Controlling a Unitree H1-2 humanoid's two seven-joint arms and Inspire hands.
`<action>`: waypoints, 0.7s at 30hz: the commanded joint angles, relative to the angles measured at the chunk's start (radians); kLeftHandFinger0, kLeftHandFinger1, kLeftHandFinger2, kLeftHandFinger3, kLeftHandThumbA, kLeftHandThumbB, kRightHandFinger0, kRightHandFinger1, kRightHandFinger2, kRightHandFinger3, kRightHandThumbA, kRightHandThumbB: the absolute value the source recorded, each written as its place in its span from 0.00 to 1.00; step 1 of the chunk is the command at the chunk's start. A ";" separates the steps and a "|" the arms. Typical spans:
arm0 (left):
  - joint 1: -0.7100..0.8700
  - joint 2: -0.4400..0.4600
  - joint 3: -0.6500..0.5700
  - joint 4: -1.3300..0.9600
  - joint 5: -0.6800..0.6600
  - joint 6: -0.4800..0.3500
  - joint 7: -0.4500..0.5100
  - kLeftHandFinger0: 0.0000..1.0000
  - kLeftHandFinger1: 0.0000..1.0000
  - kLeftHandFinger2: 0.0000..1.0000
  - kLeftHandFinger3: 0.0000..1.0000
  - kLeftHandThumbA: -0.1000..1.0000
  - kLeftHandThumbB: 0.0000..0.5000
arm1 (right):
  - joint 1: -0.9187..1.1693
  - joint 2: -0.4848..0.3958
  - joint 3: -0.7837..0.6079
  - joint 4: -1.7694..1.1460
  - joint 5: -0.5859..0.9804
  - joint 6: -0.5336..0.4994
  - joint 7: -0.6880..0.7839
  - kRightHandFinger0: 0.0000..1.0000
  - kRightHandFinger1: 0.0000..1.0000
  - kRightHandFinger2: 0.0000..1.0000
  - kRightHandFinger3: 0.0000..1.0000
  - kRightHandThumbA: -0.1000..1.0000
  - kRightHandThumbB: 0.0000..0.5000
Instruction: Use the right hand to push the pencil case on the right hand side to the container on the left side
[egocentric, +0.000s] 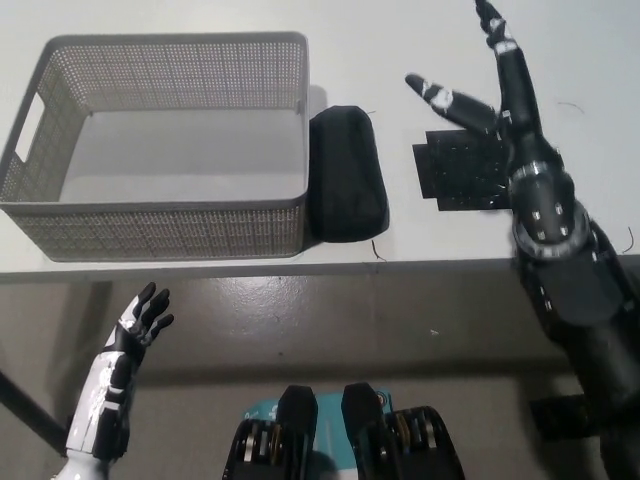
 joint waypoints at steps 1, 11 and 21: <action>-0.040 0.029 0.013 -0.051 -0.016 0.018 -0.005 1.00 1.00 1.00 1.00 1.00 0.51 | 0.205 -0.068 -0.059 -0.596 0.149 0.065 0.130 1.00 1.00 1.00 1.00 1.00 0.85; -0.097 0.029 0.015 -0.081 -0.014 0.072 -0.003 1.00 1.00 1.00 1.00 1.00 0.51 | 0.514 -0.097 -0.073 -0.778 0.135 -0.029 0.125 1.00 1.00 1.00 1.00 1.00 0.63; -0.117 0.042 0.017 -0.070 -0.066 0.069 -0.023 1.00 1.00 1.00 1.00 1.00 0.36 | 0.702 -0.083 -0.059 -0.760 0.214 -0.095 0.192 1.00 1.00 1.00 1.00 1.00 0.56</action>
